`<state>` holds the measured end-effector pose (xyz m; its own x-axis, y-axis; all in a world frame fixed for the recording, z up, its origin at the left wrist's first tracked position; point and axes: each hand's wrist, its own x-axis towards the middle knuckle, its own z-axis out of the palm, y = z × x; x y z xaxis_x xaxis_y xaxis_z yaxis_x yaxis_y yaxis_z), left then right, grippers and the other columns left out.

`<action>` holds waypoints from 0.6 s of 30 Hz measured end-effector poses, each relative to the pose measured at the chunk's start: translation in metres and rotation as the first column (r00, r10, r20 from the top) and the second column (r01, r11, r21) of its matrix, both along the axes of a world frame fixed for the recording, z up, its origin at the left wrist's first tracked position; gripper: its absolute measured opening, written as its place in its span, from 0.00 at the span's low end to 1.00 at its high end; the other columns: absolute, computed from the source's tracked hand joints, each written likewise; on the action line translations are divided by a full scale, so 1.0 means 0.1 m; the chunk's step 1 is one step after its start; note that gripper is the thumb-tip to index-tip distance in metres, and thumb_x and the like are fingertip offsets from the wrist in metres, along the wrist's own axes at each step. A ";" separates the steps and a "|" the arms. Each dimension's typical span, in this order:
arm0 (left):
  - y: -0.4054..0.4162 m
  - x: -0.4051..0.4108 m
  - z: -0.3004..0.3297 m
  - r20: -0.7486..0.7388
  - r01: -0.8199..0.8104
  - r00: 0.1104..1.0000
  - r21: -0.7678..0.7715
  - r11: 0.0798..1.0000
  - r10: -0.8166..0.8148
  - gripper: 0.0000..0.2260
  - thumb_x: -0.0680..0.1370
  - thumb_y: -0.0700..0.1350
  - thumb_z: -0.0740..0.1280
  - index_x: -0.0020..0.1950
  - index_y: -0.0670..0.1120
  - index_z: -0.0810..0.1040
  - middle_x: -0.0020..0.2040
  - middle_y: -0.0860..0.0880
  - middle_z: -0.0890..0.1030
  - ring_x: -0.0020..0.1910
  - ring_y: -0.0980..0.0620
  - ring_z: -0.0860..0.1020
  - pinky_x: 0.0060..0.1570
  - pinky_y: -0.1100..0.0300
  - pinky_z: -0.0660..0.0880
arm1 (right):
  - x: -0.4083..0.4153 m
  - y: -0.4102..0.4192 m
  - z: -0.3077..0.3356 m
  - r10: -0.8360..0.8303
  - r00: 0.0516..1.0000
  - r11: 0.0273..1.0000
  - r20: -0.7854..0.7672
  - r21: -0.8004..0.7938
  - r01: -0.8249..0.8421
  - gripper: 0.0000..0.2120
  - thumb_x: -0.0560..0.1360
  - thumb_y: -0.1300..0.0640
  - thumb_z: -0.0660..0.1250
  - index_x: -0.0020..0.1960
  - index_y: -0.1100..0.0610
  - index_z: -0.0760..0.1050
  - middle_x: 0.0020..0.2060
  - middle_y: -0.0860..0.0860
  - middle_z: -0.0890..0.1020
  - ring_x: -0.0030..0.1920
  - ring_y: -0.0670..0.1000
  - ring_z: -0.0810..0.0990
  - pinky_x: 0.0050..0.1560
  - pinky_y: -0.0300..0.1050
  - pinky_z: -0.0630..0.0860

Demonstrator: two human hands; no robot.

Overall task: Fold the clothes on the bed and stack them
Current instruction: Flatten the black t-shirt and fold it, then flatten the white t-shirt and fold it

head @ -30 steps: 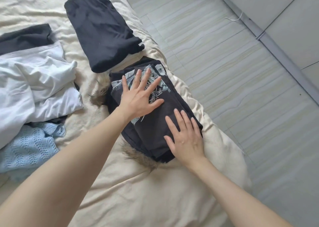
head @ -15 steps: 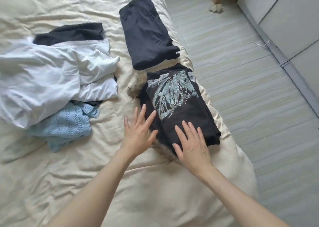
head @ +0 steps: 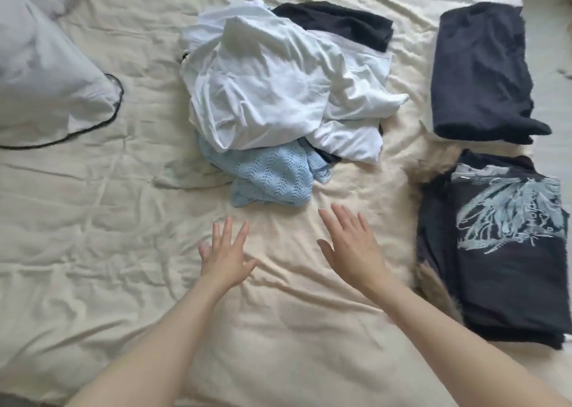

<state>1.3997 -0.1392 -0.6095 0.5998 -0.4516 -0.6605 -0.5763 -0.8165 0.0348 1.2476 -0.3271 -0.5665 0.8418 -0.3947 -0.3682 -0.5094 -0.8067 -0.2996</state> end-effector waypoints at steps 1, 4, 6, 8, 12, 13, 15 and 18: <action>0.07 0.16 -0.03 -0.002 0.008 1.000 0.029 1.000 -0.008 0.39 0.76 0.63 0.61 0.77 0.57 0.40 0.78 0.47 0.36 0.76 0.42 0.37 0.69 0.35 0.47 | 0.21 0.03 0.00 0.010 1.000 1.000 0.001 -0.016 -0.010 0.28 0.81 0.48 0.55 0.77 0.52 0.50 0.77 0.53 0.54 0.76 0.52 0.51 0.74 0.51 0.47; 0.26 0.62 -0.17 -0.021 -0.011 1.000 0.040 0.999 0.012 0.42 0.74 0.64 0.63 0.77 0.58 0.38 0.77 0.48 0.35 0.76 0.43 0.36 0.69 0.34 0.46 | 0.93 0.09 -0.02 0.066 0.996 0.992 0.058 -0.109 -0.059 0.27 0.80 0.50 0.55 0.76 0.54 0.54 0.75 0.53 0.60 0.75 0.52 0.55 0.73 0.50 0.51; 0.37 0.81 -0.29 -0.038 -0.017 0.999 0.027 1.000 0.018 0.43 0.74 0.62 0.65 0.77 0.58 0.37 0.77 0.48 0.35 0.76 0.44 0.36 0.70 0.35 0.45 | 1.37 0.09 -0.04 0.065 0.992 0.981 0.108 -0.188 -0.044 0.27 0.80 0.49 0.57 0.76 0.56 0.56 0.73 0.53 0.62 0.75 0.51 0.57 0.71 0.51 0.52; 0.47 0.84 -0.44 -0.040 0.027 0.999 0.008 1.000 -0.026 0.41 0.75 0.61 0.64 0.77 0.58 0.39 0.77 0.49 0.35 0.76 0.46 0.37 0.70 0.36 0.47 | 1.72 0.07 -0.09 0.016 0.983 0.970 0.184 -0.241 0.029 0.28 0.79 0.49 0.59 0.76 0.57 0.57 0.74 0.53 0.63 0.74 0.53 0.58 0.71 0.53 0.53; 0.54 0.84 -0.62 -0.038 0.059 0.998 -0.010 0.998 -0.059 0.40 0.74 0.61 0.65 0.77 0.59 0.41 0.78 0.49 0.36 0.77 0.47 0.38 0.71 0.38 0.48 | 2.22 -0.01 -0.20 0.103 0.991 0.937 0.090 -0.343 -0.066 0.38 0.75 0.46 0.65 0.78 0.54 0.50 0.75 0.56 0.58 0.75 0.56 0.55 0.70 0.60 0.53; 0.52 0.86 -0.64 -0.060 0.059 0.996 -0.002 0.998 -0.059 0.41 0.74 0.61 0.65 0.77 0.59 0.41 0.78 0.49 0.35 0.76 0.47 0.38 0.71 0.38 0.48 | 2.31 -0.04 -0.23 0.120 0.993 0.926 0.014 -0.361 -0.107 0.39 0.75 0.46 0.65 0.78 0.52 0.48 0.76 0.55 0.55 0.75 0.57 0.54 0.69 0.61 0.53; 0.47 0.94 -0.66 -0.126 0.060 0.990 0.019 0.998 -0.058 0.41 0.74 0.61 0.65 0.77 0.60 0.41 0.77 0.49 0.35 0.76 0.47 0.37 0.70 0.37 0.47 | 2.47 -0.11 -0.27 0.121 0.991 0.903 -0.058 -0.408 -0.134 0.35 0.76 0.51 0.65 0.77 0.52 0.51 0.73 0.56 0.59 0.72 0.57 0.59 0.65 0.59 0.60; 0.44 1.06 -0.66 -0.230 0.086 0.971 0.042 0.995 -0.074 0.40 0.74 0.61 0.65 0.76 0.61 0.40 0.77 0.50 0.33 0.76 0.48 0.36 0.70 0.38 0.47 | 2.58 -0.16 -0.27 0.144 0.990 0.868 0.014 -0.483 -0.119 0.18 0.77 0.61 0.60 0.67 0.57 0.70 0.57 0.56 0.77 0.58 0.57 0.73 0.54 0.51 0.64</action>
